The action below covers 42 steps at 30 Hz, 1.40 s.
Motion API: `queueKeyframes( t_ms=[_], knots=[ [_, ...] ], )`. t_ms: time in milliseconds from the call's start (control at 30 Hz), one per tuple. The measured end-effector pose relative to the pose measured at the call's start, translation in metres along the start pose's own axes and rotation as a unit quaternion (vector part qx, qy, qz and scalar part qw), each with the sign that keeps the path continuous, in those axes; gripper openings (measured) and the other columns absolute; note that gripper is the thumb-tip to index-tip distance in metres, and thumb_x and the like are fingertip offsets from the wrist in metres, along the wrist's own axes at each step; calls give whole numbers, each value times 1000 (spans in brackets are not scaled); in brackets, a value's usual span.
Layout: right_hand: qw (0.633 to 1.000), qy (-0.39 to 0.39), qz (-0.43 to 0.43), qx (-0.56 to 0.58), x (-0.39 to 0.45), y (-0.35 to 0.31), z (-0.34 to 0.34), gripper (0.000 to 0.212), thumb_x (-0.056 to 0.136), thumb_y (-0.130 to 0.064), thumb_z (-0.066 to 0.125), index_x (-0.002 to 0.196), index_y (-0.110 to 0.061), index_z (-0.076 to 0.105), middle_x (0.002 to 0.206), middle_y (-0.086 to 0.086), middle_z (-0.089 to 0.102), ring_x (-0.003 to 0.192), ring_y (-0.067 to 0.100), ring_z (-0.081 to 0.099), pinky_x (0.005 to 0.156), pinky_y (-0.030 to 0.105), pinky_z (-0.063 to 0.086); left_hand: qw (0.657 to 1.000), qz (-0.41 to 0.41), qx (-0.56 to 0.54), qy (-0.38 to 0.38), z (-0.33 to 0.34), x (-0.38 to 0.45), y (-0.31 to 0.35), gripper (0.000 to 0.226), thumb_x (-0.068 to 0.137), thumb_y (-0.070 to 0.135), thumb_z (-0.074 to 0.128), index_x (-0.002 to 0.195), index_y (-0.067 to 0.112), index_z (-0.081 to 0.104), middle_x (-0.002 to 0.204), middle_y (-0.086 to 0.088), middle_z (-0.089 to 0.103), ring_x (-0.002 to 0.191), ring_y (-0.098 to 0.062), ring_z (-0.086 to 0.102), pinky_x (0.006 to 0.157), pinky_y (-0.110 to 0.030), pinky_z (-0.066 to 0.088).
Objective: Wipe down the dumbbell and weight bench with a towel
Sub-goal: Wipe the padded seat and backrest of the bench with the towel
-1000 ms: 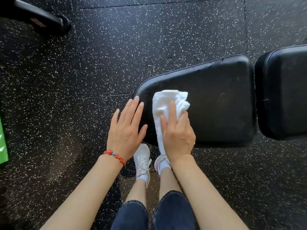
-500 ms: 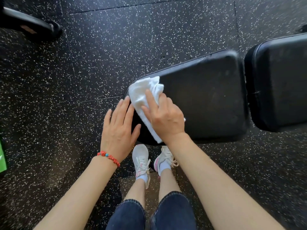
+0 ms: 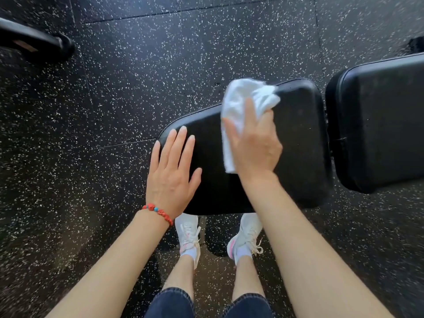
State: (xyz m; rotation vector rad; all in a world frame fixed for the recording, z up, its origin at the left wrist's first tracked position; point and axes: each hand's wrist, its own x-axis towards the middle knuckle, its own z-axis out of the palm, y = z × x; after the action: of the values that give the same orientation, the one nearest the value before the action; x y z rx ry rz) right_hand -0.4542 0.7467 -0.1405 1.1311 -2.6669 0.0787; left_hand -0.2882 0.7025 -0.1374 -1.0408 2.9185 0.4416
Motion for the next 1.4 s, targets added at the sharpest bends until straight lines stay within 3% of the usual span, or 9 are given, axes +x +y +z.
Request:
queueKeyframes(
  t_ms=[100, 167, 233, 367, 533, 667, 933, 1167, 1400],
  knots=[
    [996, -3, -86, 2, 2, 7, -2, 43, 86, -50, 45, 106, -21, 70, 72, 5, 64, 50, 14, 56, 38, 23, 39, 1000, -6, 4, 9, 3, 1, 1, 55, 90, 28, 39, 138, 1, 38, 147, -19, 33, 138, -31, 25, 112, -52, 19],
    [991, 26, -105, -84, 17, 34, 3, 40, 90, -49, 44, 106, -22, 68, 74, 4, 66, 48, 13, 54, 38, 24, 38, 1000, -16, 10, 14, 4, 1, 4, 55, 89, 28, 40, 137, 1, 38, 147, -19, 34, 137, -31, 24, 112, -52, 18],
    [990, 38, -33, -131, 34, 67, 8, 40, 92, -44, 43, 108, -16, 65, 88, 10, 68, 54, 18, 58, 40, 25, 40, 999, -27, 16, 19, 4, 2, 8, 54, 89, 29, 40, 137, 3, 40, 146, -19, 35, 137, -32, 26, 111, -52, 18],
    [987, -56, 145, 37, 37, 85, 12, 48, 94, -51, 35, 125, -21, 54, 107, 18, 57, 83, 32, 58, 54, 38, 42, 999, -15, 28, 28, 5, 6, 18, 53, 89, 30, 42, 137, 6, 41, 146, -19, 36, 136, -34, 29, 111, -52, 17],
    [1000, 25, -1, 4, -17, 41, -1, 37, 89, -41, 50, 108, -17, 69, 69, 8, 62, 50, 19, 54, 39, 27, 40, 999, 27, 21, 25, 8, 12, 30, 53, 90, 30, 42, 138, 8, 41, 148, -15, 34, 136, -31, 28, 112, -48, 14],
    [995, 44, -82, 39, -27, 55, 2, 35, 88, -43, 55, 110, -19, 68, 66, 6, 59, 48, 18, 51, 39, 27, 40, 998, 47, 35, 11, 10, 12, 28, 53, 91, 33, 40, 139, 10, 40, 148, -14, 34, 136, -31, 28, 112, -47, 14],
    [991, 38, 127, 29, -40, 89, -2, 37, 89, -41, 51, 111, -17, 68, 73, 14, 60, 54, 25, 57, 41, 27, 44, 997, 57, 43, 22, 11, 12, 27, 52, 91, 32, 41, 138, 9, 41, 146, -15, 37, 135, -32, 30, 110, -50, 19],
    [996, 31, -57, 57, -97, 75, -17, 37, 90, -44, 52, 110, -18, 68, 61, 6, 54, 46, 18, 48, 39, 27, 40, 999, 42, 29, 17, 6, 10, 37, 53, 89, 29, 42, 136, 5, 43, 145, -19, 38, 134, -37, 33, 108, -56, 21],
    [987, 38, 153, 29, -108, 124, -13, 36, 90, -40, 51, 109, -15, 68, 67, 13, 57, 49, 24, 52, 40, 27, 44, 995, 95, 17, -3, 4, 16, 69, 53, 87, 29, 44, 136, 11, 44, 146, -15, 37, 136, -34, 31, 109, -54, 22]
  ],
)
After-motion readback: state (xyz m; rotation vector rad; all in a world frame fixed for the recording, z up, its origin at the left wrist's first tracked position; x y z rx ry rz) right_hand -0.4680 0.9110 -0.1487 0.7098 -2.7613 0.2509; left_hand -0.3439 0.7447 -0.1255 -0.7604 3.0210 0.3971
